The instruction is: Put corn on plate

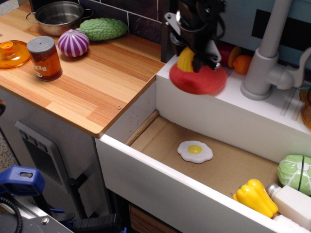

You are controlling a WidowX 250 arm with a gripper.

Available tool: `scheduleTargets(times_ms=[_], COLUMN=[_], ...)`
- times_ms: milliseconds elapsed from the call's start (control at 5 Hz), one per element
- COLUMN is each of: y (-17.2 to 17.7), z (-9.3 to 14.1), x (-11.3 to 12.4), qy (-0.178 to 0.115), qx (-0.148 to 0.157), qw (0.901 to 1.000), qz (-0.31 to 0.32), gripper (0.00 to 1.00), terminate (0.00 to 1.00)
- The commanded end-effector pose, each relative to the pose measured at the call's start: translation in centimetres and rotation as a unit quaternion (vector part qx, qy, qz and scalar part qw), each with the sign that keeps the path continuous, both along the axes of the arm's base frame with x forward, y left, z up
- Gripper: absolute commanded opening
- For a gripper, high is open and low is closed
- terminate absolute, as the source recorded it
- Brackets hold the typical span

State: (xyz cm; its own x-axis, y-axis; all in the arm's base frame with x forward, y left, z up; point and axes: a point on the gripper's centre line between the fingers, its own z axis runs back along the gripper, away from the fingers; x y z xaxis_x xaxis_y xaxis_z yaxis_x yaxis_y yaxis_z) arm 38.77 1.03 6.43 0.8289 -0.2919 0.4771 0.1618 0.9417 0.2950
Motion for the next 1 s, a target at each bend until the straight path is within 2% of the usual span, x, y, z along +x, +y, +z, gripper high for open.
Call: scheduleTargets(times_ms=[0, 200, 600, 800], y=[-0.03, -0.03, -0.03, -0.03], z=[0.77, 0.77, 0.77, 0.77], x=[2.44, 2.44, 2.44, 2.44], qy=[-0.048, -0.048, -0.048, -0.048], qx=[-0.016, -0.016, -0.016, -0.016], qw=[0.9984, 0.9984, 0.9984, 0.9984], qz=[-0.024, -0.024, -0.024, -0.024], gripper=[0.0, 1.0, 1.0, 1.0], terminate=[0.0, 0.0, 0.0, 1.0])
